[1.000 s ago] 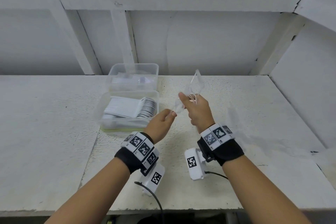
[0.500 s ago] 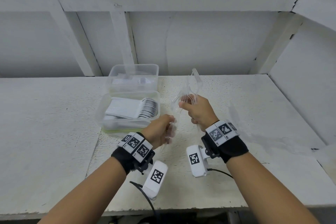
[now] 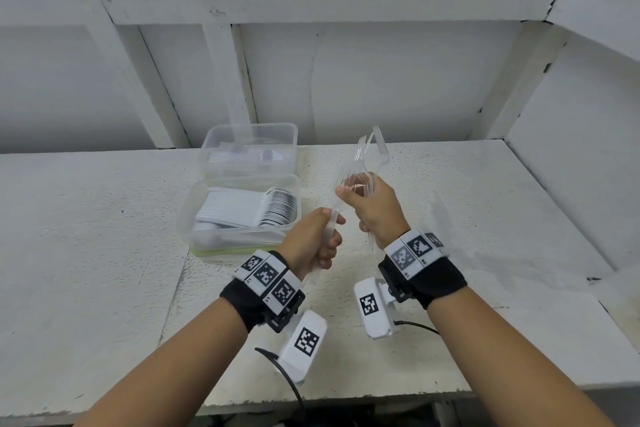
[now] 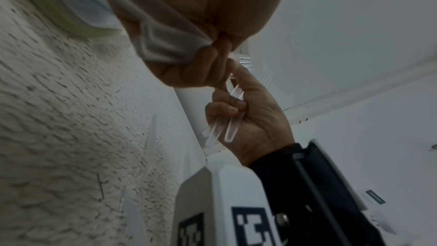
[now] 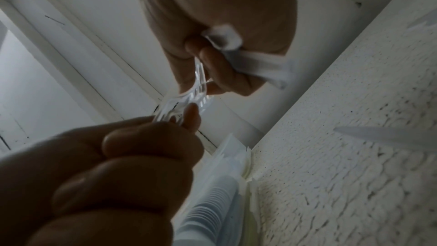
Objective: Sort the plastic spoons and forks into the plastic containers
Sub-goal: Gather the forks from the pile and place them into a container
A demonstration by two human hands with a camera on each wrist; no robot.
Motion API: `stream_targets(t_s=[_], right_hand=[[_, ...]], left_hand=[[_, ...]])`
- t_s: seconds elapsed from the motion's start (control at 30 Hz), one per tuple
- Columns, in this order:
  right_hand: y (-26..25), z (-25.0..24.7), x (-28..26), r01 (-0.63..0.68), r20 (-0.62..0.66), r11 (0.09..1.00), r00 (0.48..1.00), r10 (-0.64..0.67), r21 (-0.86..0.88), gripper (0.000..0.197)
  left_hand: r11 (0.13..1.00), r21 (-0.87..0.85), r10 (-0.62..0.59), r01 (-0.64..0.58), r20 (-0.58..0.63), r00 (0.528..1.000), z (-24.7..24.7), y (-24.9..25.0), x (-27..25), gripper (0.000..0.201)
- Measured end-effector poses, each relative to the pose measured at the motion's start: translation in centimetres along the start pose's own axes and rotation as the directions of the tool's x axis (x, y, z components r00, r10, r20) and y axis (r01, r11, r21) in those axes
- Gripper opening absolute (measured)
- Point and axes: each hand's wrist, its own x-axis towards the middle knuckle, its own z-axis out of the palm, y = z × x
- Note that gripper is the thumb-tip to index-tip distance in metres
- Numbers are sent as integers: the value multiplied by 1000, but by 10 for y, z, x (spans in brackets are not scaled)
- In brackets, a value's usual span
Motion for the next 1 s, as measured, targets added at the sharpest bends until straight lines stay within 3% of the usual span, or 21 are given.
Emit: stream_targets(t_s=[0.17,0.3,0.63,0.87,1.0], right_hand=[[0,-3,3,-19,-8,998,1000,18,-58,31],[1,-4,5,-82,43,995,996,80,64,15],[-6,-16,7,-41,162,995,986,26,87,20],[-7,-12,6,-62,141,997,989,55,43,17],[-9,-12,3,-101,18,994,995,100,52,17]], left_hand=[[998,59,21,-19,-23,1000,0,2,0,38],[998,43,-48,47,11,999,4,4,-2,45],[980,-129,-129,150,157,979,1,14,-5,42],[982,-175,-47,75,160,986,1,11,0,32],[992,-112,55,-51,33,998,-1,13,4,27]])
